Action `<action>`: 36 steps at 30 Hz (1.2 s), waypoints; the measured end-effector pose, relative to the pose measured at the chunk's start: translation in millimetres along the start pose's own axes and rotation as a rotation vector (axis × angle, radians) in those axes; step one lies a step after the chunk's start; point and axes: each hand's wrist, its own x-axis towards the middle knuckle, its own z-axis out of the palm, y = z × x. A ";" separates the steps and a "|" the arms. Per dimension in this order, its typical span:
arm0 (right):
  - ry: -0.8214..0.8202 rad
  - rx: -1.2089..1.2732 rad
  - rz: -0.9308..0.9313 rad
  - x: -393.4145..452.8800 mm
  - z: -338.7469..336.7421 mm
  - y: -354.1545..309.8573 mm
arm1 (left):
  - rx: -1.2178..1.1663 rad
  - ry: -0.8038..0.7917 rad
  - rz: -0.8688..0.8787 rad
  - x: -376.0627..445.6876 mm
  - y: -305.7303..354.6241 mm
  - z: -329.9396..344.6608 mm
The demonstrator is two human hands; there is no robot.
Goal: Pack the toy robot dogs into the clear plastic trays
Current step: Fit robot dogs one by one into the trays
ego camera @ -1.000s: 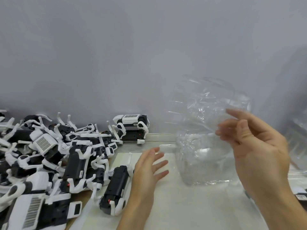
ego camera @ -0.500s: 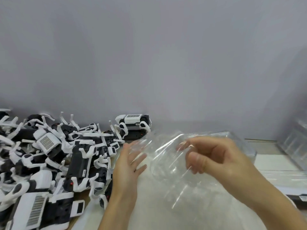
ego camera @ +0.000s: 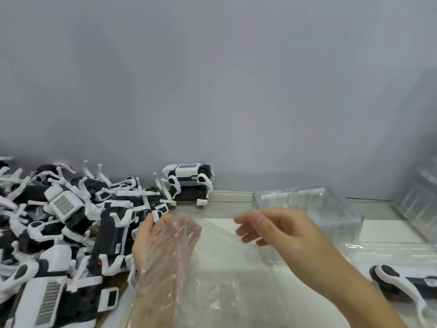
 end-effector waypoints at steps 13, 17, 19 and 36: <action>0.113 -0.542 0.236 3.2 7.3 15.1 | 0.158 0.006 0.032 0.5 3.2 -0.2; 0.062 -0.485 0.194 1.2 -1.9 17.0 | 0.183 0.000 0.022 -2.0 4.4 2.4; -0.051 -0.445 0.223 -0.2 -1.2 21.0 | 0.183 0.011 0.011 -3.9 5.4 5.1; 0.301 -0.868 0.174 -3.4 -31.5 10.6 | 0.578 -0.165 0.147 -14.5 -9.7 16.6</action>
